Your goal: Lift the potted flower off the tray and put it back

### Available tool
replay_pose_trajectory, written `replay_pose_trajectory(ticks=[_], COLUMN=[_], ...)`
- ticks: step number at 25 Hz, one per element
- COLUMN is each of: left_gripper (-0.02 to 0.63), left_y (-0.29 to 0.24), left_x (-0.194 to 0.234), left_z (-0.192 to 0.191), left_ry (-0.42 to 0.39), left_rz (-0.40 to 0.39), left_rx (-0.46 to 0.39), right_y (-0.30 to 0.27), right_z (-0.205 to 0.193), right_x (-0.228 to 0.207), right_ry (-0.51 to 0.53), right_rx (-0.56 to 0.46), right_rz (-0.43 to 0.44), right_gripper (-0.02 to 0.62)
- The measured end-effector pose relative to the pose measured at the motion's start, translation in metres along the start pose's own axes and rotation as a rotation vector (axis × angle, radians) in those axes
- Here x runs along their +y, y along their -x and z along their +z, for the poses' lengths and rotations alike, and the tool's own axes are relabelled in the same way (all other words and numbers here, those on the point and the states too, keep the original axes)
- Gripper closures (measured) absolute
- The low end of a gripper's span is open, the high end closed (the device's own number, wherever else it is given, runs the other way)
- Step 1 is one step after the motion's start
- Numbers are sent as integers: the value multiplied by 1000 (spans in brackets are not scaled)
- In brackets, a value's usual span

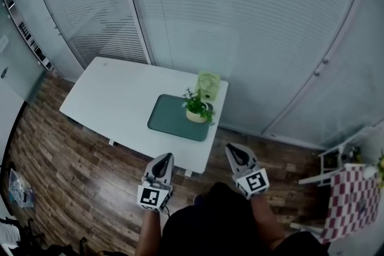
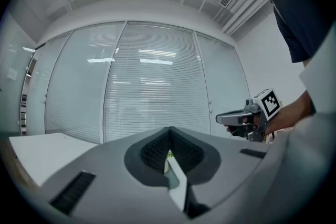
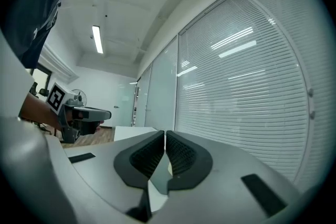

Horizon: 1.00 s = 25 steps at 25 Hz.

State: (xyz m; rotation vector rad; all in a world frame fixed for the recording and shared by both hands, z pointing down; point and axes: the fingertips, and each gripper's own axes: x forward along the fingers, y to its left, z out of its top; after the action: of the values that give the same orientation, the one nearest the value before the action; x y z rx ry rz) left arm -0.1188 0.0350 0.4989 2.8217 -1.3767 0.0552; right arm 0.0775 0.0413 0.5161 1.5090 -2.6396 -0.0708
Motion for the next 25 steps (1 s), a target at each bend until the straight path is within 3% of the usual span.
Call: replay_pose_trajectory(ticks=[2,3,4,5,6,7,13,25], left_gripper=[598,597,593,537,414,368,342,341], left_y=[2,3,3,3,2,1,-8,-39], left_x=[2,3,4,4,5,6,11,28], left_z=[0,1,2,3,3,4,-1,-25], left_ry=[-11,-27,-41,-45,-38,-28,-20,17], left_rz=[6,9,12,13,13,16,20,55], left_rx=[-4,-8,-15,-21,-27,-31,-23,5], right_y=[1,1,0,0,1,2,1,-22], right_z=[2,2,1,0,-1,-2,2,-19], right_x=[-3,-3,-2,-2,-2,-3,-9,-52], right_ry=[-24,-28,-26,-21,-15,-11,5,-29], right_rx=[-12,-13,-10,-2,3,3,-23,5], right_rz=[-11,-10,-5,1,4,4,-6,-11], right_gripper=[588,555,443,338,309,287,242,238])
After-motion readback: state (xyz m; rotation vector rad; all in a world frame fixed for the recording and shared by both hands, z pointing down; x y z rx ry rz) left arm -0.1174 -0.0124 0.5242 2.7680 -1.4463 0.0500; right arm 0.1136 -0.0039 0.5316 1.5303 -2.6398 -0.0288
